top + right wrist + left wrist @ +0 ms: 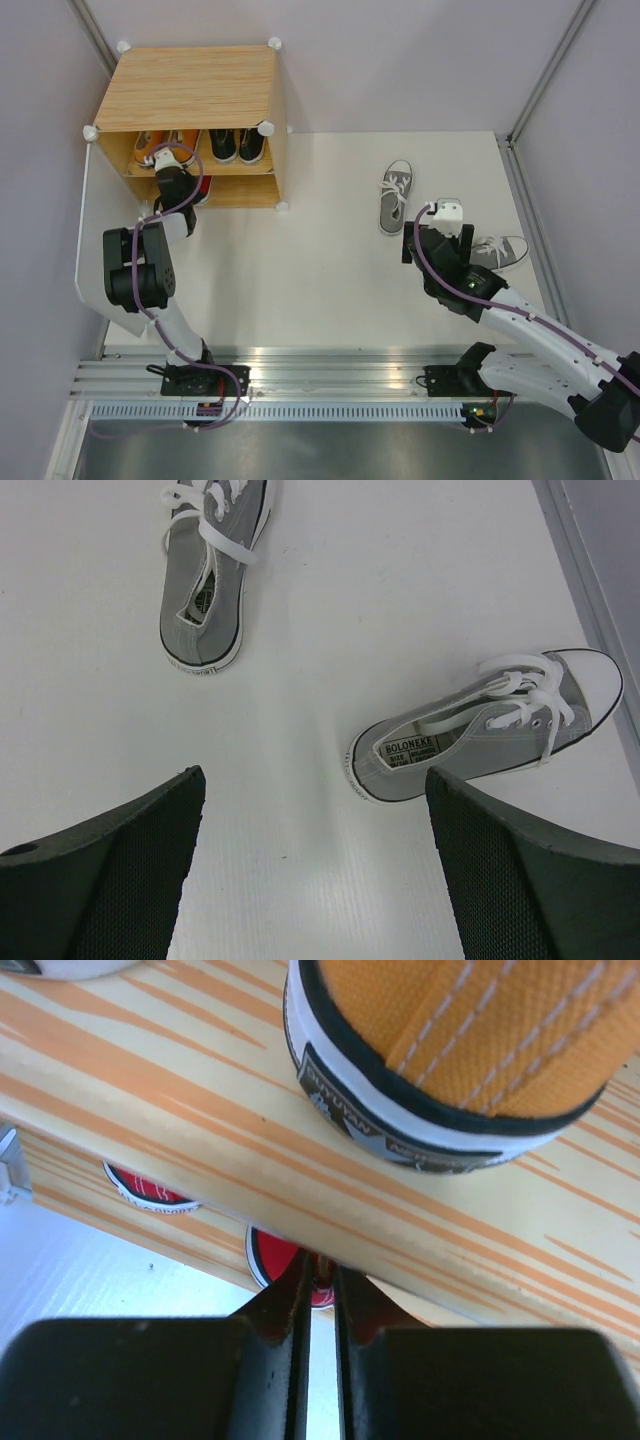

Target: Place and organize the shoes in the shoe cabinet

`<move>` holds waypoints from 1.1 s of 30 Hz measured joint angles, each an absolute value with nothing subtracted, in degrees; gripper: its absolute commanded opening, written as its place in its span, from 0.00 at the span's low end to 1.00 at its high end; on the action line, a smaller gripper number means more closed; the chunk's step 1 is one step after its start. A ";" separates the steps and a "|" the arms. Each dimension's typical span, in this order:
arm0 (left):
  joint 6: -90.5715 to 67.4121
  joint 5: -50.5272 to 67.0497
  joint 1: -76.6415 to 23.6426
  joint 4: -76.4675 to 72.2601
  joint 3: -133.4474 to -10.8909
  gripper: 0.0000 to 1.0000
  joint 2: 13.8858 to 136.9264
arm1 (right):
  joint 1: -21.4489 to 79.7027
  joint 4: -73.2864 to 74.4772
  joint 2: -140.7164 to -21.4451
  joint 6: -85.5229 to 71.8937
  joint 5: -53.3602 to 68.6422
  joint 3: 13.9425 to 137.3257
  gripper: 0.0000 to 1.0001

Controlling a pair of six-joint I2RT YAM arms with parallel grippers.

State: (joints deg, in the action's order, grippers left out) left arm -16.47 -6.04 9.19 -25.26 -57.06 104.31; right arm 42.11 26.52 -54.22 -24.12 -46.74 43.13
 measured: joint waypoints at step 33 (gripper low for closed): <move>-16.88 -7.70 10.70 -26.28 -57.23 0.69 105.84 | 41.39 26.11 -54.37 -23.94 -46.26 43.13 0.94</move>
State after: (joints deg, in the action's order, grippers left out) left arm -16.88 -7.70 10.70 -26.28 -57.23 105.84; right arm 41.39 26.11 -54.37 -23.94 -46.26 43.13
